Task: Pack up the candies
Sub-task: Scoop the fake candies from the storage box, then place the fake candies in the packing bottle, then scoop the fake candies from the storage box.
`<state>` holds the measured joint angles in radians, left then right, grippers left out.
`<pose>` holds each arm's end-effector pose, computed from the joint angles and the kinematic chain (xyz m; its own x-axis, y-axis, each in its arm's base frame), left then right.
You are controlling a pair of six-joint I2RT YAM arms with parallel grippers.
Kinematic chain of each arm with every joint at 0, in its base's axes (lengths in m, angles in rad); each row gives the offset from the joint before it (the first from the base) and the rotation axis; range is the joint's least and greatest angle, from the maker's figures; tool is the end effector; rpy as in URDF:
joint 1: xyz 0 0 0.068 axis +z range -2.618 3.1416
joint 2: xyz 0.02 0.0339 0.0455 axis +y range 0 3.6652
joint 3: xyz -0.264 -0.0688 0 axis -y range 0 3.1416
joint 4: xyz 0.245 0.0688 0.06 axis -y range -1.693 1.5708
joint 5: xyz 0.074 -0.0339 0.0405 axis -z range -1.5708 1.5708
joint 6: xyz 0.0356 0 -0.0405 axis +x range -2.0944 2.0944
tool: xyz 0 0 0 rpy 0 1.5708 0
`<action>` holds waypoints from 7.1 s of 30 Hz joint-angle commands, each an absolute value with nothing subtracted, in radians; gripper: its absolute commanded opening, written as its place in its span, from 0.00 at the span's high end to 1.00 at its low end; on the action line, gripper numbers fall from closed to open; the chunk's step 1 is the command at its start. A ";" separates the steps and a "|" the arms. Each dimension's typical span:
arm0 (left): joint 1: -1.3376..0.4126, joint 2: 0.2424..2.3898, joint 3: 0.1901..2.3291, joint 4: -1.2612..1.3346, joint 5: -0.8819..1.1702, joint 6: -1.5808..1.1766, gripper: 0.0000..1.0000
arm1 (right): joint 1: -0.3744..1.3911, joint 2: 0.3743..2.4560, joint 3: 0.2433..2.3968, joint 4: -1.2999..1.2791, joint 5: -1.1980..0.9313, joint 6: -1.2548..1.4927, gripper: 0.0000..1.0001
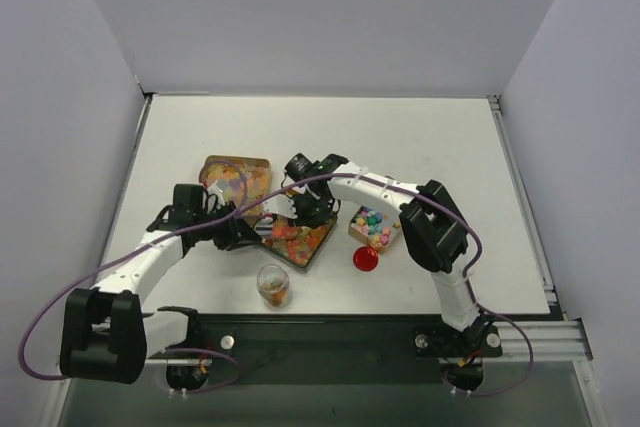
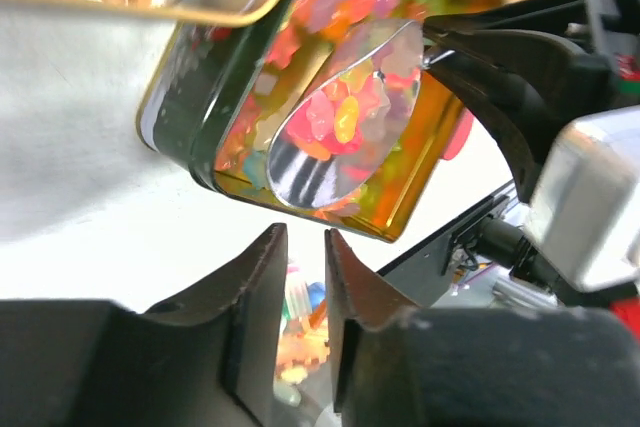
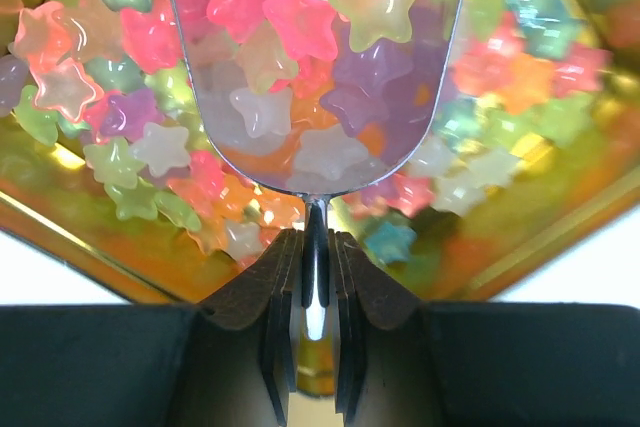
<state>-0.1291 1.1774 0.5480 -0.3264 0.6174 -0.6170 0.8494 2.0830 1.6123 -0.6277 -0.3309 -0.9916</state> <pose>0.2072 -0.0477 0.1775 -0.9130 -0.3572 -0.1970 -0.1129 0.6853 -0.7195 0.2845 0.3410 0.1901 0.3541 -0.7958 -0.4912 -0.9343 -0.2785 -0.2225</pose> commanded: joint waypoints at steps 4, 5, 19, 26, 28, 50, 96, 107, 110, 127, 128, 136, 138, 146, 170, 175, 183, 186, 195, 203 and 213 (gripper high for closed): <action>-0.048 1.106 0.777 -0.635 0.683 -0.376 0.62 | 0.824 1.930 1.635 -0.621 -0.361 -0.976 1.00; -0.045 1.101 0.796 -0.652 0.684 -0.361 0.61 | 0.821 1.922 1.638 -0.636 -0.347 -0.989 1.00; -0.005 1.088 0.979 -0.407 0.512 -0.515 0.49 | 0.867 1.733 1.695 -0.914 -0.157 -1.132 1.00; 0.060 1.094 0.965 -0.331 0.440 -0.578 0.49 | 0.979 1.677 1.703 -1.072 -0.052 -1.140 1.00; 0.071 1.089 0.933 -0.316 0.428 -0.600 0.49 | 1.006 1.675 1.701 -1.091 -0.020 -1.141 1.00; 0.156 0.940 0.747 -0.238 0.419 -0.595 0.45 | 1.209 1.830 1.885 -1.282 0.212 -1.204 1.00; 0.230 0.749 0.612 -0.201 0.436 -0.661 0.41 | 1.370 2.011 2.094 -1.394 0.624 -1.278 1.00; 0.227 0.804 0.627 -0.201 0.457 -0.667 0.41 | 1.275 1.905 1.988 -1.396 0.611 -1.239 1.00; 0.225 0.821 0.627 -0.209 0.462 -0.666 0.41 | 1.137 1.813 1.828 -1.352 0.627 -1.261 1.00; 0.190 0.942 0.686 -0.252 0.468 -0.632 0.44 | 0.531 1.844 1.491 -0.774 0.774 -1.693 1.00; 0.189 0.946 0.686 -0.253 0.466 -0.630 0.44 | 0.526 1.859 1.494 -0.746 0.784 -1.728 1.00; 0.201 0.942 0.663 -0.235 0.431 -0.638 0.44 | 0.508 1.947 1.454 -0.481 0.808 -1.913 1.00; 0.204 0.943 0.661 -0.235 0.430 -0.638 0.44 | 0.503 1.945 1.436 -0.460 0.804 -1.945 1.00; 0.207 0.966 0.658 -0.215 0.426 -0.644 0.45 | 0.555 1.816 1.175 -0.339 0.762 -2.000 1.00; 0.199 1.009 0.664 -0.210 0.437 -0.661 0.45 | 0.690 1.853 1.256 -0.653 0.629 -1.500 1.00; 0.198 1.028 0.669 -0.178 0.465 -0.676 0.45 | 0.647 1.826 1.281 -0.666 0.629 -1.499 1.00; 0.193 1.057 0.675 -0.156 0.468 -0.695 0.45 | 0.699 1.789 1.236 -0.666 0.609 -1.499 1.00; 0.195 1.060 0.683 -0.166 0.468 -0.698 0.45 | 0.736 1.809 1.230 -0.666 0.614 -1.468 1.00; 0.196 1.034 0.677 -0.198 0.462 -0.689 0.45 | 0.795 1.861 1.253 -0.673 0.589 -1.411 1.00; 0.195 1.043 0.672 -0.172 0.495 -0.693 0.45 | 0.714 1.870 1.348 -0.825 0.373 -1.293 1.00; 0.189 1.106 0.715 -0.164 0.569 -0.658 0.45 | 0.600 1.720 1.233 -0.776 0.009 -1.215 1.00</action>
